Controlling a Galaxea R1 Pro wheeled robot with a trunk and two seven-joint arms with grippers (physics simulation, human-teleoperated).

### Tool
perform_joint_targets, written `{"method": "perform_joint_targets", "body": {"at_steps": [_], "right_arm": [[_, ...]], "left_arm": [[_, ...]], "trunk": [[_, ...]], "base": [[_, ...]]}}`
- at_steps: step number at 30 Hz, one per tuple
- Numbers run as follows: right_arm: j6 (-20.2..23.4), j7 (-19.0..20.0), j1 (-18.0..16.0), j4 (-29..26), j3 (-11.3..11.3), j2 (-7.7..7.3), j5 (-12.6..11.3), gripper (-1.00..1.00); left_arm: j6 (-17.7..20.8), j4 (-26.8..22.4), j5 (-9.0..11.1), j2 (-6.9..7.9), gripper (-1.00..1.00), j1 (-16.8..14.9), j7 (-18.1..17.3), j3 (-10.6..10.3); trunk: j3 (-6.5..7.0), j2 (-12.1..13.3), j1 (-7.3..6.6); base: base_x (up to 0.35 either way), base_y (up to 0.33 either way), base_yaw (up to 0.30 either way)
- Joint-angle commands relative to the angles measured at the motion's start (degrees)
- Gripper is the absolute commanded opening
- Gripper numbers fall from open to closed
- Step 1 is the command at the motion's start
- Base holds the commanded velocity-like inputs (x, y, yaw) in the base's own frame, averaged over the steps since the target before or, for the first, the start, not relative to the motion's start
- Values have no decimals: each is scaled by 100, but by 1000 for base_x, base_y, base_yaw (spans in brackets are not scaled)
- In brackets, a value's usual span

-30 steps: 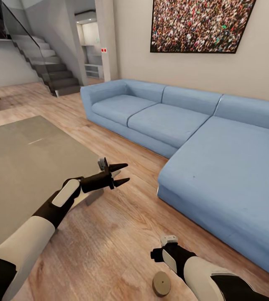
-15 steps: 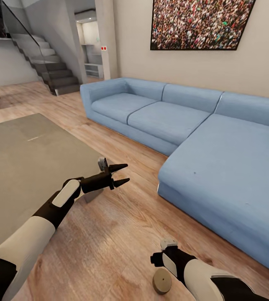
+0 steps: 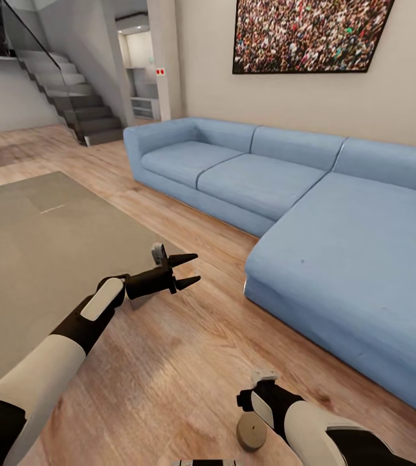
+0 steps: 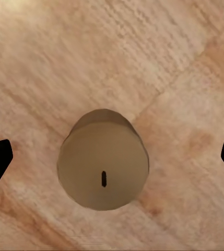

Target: Place each of the two pumpkins and all three candles from the living room inside a cabinet in the living room (use any cabinet), then make sure every cabinet is closed, and position the cauldron so it is next to a table in the living room.

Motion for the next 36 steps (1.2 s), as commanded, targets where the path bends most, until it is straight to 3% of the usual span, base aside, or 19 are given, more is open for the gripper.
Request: {"method": "perform_joint_targets", "body": {"at_steps": [1,16,34,36], "right_arm": [[0,-91,0,-1,0,1,0,100],[-17,-182,0,-10,0,17,0,100],[-18,-144,0,15,0,17,0,100],[47,-78,-16,-50,-2,-48,-22,100]], "left_arm": [[1,-1,4,0,100,0,0,0],[1,3,7,0,100,0,0,0],[1,8,11,0,100,0,0,0],[-68,37,-14,7,100,67,15,-42]], "trunk": [[-18,-42,22],[-289,-634,347],[-688,-658,393],[-687,-658,394]], "base": [[0,0,0],[0,0,0],[0,0,0],[0,0,0]]}}
